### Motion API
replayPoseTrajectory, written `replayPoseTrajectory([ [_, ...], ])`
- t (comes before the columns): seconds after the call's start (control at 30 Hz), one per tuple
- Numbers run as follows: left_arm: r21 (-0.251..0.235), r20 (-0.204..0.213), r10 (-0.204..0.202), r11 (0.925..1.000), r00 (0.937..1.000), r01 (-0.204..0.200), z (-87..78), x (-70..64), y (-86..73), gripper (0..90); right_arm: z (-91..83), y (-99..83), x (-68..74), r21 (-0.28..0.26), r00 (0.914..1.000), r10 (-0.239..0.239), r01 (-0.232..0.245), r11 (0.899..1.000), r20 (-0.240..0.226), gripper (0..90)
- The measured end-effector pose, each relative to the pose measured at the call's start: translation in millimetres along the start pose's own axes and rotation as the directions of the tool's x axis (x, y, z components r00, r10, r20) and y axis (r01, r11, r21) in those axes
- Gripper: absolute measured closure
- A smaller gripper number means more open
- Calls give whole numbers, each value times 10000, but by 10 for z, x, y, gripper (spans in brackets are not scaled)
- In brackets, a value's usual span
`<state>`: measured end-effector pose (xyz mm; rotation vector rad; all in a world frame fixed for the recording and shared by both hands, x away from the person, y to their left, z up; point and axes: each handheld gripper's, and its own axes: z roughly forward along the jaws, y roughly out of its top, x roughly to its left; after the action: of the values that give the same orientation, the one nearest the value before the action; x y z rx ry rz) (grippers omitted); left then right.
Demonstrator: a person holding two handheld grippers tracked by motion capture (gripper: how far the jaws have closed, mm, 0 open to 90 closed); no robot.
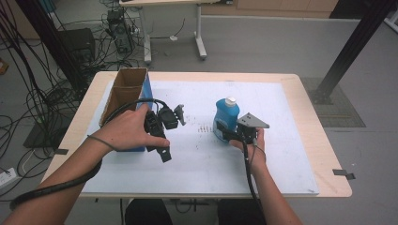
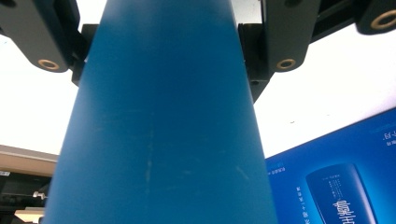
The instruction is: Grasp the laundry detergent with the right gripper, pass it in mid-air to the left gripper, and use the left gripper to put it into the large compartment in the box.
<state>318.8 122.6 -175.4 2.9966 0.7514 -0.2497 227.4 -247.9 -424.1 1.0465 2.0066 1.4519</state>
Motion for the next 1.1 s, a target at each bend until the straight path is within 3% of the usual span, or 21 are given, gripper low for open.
replayPoseTrajectory([
  [0.6,41,-15,29,10000,10000,-29,-2,7,20,91,-3,-8,19,-31,10000,-18,19,10000,60,436],
  [0.83,130,-118,211,9997,9997,-209,-14,-7,39,92,-3,-10,21,-41,10000,-52,52,10000,66,437],
  [0.9,74,-73,29,10000,10000,-28,-13,-11,26,92,-3,-12,21,-51,10000,-48,48,10000,67,437],
  [1.1,86,-105,99,9999,9999,-98,-15,-5,19,92,-3,-10,15,-45,10000,-59,59,10000,49,437],
])
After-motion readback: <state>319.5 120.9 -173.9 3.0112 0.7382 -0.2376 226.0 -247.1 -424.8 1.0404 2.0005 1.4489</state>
